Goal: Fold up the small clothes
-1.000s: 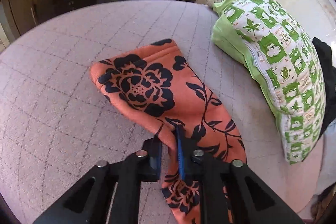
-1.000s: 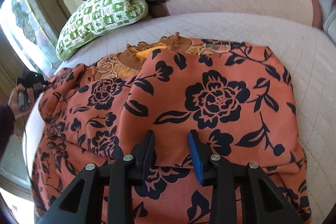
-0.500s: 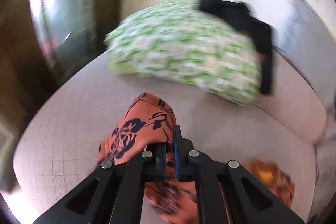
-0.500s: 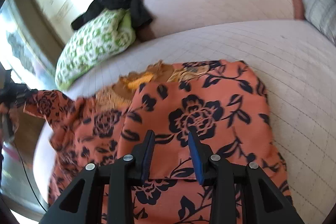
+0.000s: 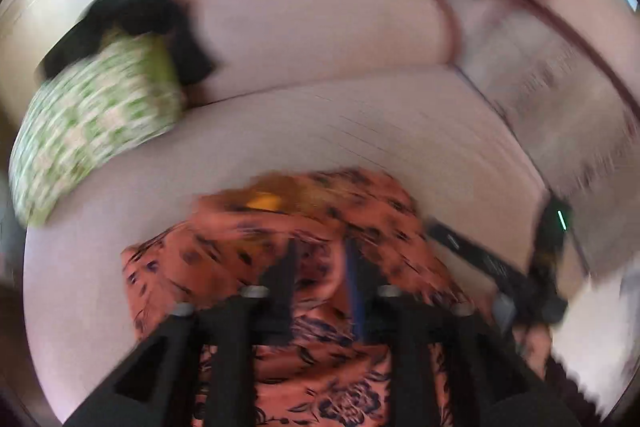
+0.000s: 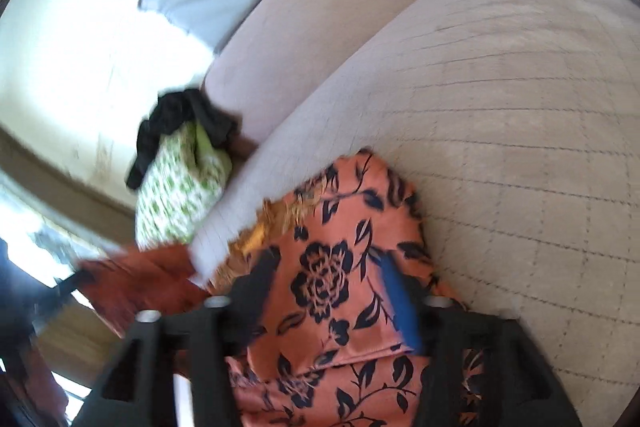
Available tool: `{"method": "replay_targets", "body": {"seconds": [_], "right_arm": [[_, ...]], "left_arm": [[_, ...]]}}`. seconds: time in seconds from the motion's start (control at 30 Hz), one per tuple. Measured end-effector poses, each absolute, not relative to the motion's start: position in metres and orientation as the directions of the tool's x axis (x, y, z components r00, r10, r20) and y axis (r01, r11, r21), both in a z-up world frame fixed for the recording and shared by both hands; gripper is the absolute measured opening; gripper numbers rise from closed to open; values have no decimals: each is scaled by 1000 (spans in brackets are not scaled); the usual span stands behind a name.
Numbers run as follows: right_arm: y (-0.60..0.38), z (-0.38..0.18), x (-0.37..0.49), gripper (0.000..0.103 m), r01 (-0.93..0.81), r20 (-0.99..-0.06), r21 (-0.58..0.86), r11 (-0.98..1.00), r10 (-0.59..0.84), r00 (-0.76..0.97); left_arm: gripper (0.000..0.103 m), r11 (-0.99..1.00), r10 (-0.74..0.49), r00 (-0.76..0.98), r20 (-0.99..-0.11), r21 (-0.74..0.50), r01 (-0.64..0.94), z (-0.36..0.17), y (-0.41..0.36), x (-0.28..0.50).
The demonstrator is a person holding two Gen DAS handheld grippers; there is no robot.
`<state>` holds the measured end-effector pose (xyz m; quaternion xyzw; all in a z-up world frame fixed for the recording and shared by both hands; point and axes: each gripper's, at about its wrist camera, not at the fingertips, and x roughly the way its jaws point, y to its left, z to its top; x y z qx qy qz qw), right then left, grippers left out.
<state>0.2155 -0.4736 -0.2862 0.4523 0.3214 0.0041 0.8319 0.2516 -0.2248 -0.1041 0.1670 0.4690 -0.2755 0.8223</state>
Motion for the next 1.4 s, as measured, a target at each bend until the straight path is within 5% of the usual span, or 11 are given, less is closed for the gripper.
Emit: {"method": "replay_targets", "body": {"seconds": [0.03,0.23,0.53,0.7,0.77,0.87,1.13,1.2,1.23,1.33,1.4], "right_arm": [[-477,-286,215,65,285,-527,761,583,301,795],[-468,-282,222,65,239,-529,750,617,343,776],[-448,-303,235,65,332,-683,635,698,305,664],[-468,-308,231,62,323,-610,724,609,347,713],[-464,-310,236,44,316,-629,704,637,352,693],[-456,-316,245,43,360,-707,625,693,306,638],[-482,-318,241,57,348,-611,746,568,376,696],[-479,-324,244,57,348,-616,749,564,400,678],[-475,-325,246,56,340,-626,739,582,406,665],[-457,-321,253,26,344,-741,583,736,308,597],[-444,-314,254,12,331,-775,476,815,211,596]], "left_arm": [[53,771,-299,419,-857,42,636,-103,-232,243],[71,818,-289,494,-820,57,573,-95,-186,250],[72,978,12,459,-888,106,179,-201,-30,308],[71,991,99,476,-874,128,29,-238,22,313],[63,988,135,481,-866,156,4,-249,27,317],[48,989,131,448,-884,145,-3,-264,27,326],[61,999,14,430,-903,34,39,-281,10,345],[46,999,4,425,-905,24,40,-288,7,349],[29,999,-38,419,-907,-19,48,-291,6,349],[9,998,-9,438,-899,22,65,-289,0,347],[9,996,8,455,-890,49,79,-288,-4,344]]}}
